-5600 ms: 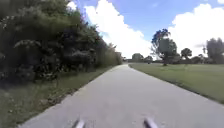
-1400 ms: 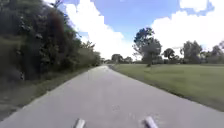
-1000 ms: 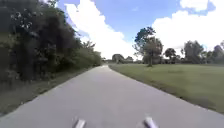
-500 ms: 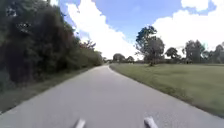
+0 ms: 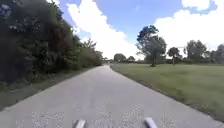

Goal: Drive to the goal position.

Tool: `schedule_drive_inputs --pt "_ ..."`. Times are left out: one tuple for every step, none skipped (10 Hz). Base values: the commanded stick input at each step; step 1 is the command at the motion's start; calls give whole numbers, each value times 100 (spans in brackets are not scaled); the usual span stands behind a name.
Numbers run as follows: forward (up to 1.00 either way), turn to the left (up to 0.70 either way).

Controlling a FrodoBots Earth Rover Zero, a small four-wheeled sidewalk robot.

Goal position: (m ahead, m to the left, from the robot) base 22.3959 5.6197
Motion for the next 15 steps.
schedule_drive_inputs --pt "70 16" --pt "70 37" --pt "70 33" --pt "70 15" --pt "70 2" --pt "70 2" --pt "70 2" --pt "70 2" --pt "70 2" --pt "70 2" --pt "70 2" --pt "70 2" --pt "70 2" --pt "70 2" --pt "70 2"
